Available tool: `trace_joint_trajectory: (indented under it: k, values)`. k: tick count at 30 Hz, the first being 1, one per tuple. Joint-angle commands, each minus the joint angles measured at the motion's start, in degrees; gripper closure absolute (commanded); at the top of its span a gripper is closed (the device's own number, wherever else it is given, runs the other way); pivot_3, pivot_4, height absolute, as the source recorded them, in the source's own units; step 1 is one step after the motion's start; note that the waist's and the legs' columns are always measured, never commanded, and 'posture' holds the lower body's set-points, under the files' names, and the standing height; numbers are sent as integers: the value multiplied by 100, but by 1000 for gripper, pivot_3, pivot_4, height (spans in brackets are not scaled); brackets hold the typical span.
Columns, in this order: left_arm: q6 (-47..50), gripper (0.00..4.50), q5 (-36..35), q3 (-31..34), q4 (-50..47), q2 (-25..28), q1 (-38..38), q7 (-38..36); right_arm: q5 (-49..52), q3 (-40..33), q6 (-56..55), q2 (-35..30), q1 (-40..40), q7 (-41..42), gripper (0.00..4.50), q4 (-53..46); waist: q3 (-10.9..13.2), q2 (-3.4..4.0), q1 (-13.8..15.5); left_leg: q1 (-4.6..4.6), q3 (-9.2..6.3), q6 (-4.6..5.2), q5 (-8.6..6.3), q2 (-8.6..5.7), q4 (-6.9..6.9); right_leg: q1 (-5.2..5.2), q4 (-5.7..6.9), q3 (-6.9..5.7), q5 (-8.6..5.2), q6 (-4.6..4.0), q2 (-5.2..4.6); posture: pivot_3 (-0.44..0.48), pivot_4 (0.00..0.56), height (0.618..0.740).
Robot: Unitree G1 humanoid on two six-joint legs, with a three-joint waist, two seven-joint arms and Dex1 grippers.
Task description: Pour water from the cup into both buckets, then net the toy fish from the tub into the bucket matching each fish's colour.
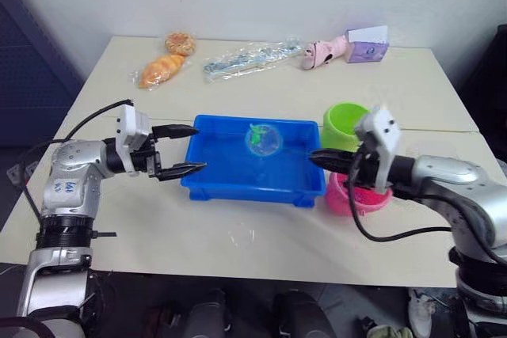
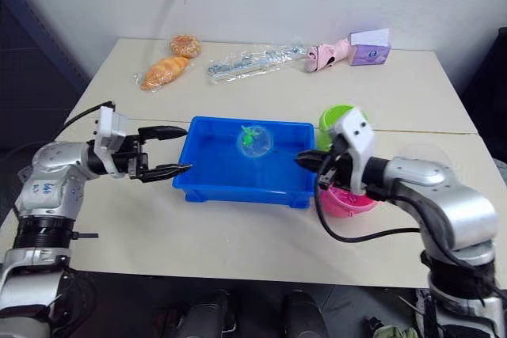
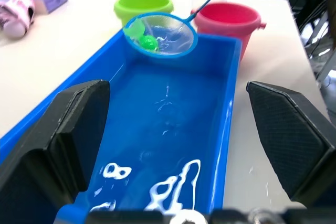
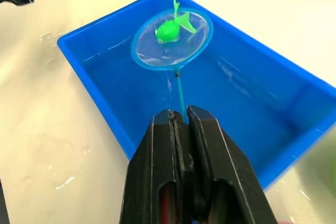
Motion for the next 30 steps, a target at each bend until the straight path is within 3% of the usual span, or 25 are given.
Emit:
trace_joint_trajectory:
  k: [1,4,11,19,30]
  values:
    - [20,27,-164,-5,-293,-225,-293,173,444,-783,209,-217,-17,-134,4500,-231,0,0,5,0,0,0,0,0,1,3,-5,-1,0,0,0,0,150,740]
    - [122,27,-316,28,-316,-559,-414,331,352,-1269,86,-517,14,-291,4500,36,0,1,12,5,-9,2,1,-1,0,22,-29,-13,2,4,0,0,150,740]
    - [-42,27,-232,-58,-89,-956,-490,481,-223,-1556,-863,-914,294,-539,4500,690,0,0,2,7,-13,1,6,-2,0,30,-34,-18,4,8,2,0,150,740]
    - [-209,27,-182,-95,97,-1183,-435,502,-1793,-1117,-3320,-1293,1002,-647,4500,1906,0,1,36,8,-12,3,8,-6,2,34,-41,-20,7,13,2,0,150,740]
    - [-368,27,-80,-186,324,-1270,-460,469,-3671,-342,-6196,-1435,1344,-1200,4500,2758,0,1,27,9,-12,-1,11,-5,4,33,-39,-23,7,14,3,0,150,740]
